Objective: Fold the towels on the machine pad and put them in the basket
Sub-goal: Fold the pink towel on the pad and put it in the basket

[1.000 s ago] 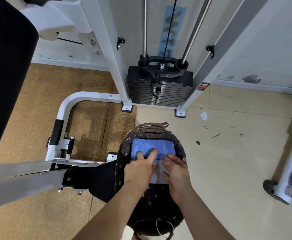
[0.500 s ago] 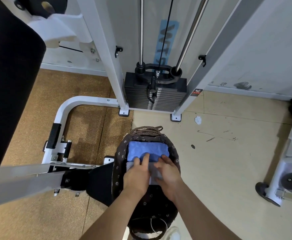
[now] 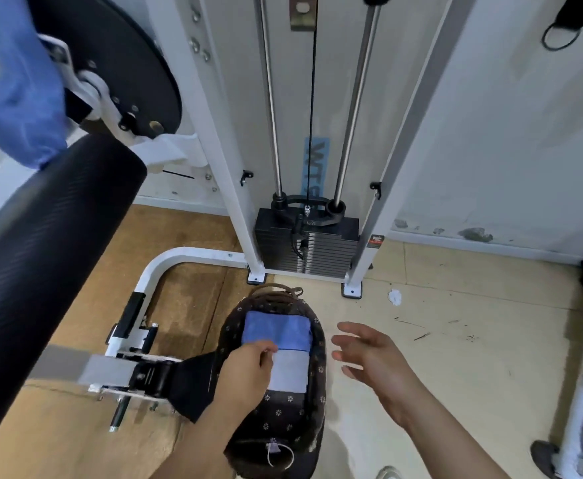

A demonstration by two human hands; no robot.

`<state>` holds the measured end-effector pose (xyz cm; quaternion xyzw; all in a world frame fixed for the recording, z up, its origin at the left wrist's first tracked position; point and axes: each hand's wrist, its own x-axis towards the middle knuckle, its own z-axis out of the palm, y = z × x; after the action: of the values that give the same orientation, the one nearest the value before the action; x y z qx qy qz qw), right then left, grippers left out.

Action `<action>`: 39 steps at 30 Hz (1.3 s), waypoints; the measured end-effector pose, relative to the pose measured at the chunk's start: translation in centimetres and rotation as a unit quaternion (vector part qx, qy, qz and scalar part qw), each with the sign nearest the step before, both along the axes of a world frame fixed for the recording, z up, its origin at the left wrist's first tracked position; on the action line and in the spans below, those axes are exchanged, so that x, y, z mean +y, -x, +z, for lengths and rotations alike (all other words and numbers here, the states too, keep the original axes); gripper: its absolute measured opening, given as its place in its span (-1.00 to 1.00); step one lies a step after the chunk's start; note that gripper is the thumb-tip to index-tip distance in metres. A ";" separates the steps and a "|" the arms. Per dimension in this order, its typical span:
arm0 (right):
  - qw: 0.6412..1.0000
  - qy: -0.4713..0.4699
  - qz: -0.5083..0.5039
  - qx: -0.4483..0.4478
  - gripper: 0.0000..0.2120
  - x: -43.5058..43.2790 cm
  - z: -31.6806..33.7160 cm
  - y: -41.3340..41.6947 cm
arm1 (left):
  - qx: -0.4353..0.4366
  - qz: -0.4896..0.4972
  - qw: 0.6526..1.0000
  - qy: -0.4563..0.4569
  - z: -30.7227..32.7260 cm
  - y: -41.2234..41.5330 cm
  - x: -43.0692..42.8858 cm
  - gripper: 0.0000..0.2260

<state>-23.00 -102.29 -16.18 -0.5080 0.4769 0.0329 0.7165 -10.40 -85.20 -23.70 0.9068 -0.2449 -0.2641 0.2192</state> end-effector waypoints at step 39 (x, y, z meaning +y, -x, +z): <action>0.604 0.721 0.158 -0.302 -0.39 -26.1 42.2 -16.8 | -0.499 0.029 0.821 0.275 48.4 -16.1 -31.5 -0.64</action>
<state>-6.21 -128.42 26.04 -0.9082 0.0153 -0.3644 0.2054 5.74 -116.66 24.74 0.8231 -0.3571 0.3094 0.3150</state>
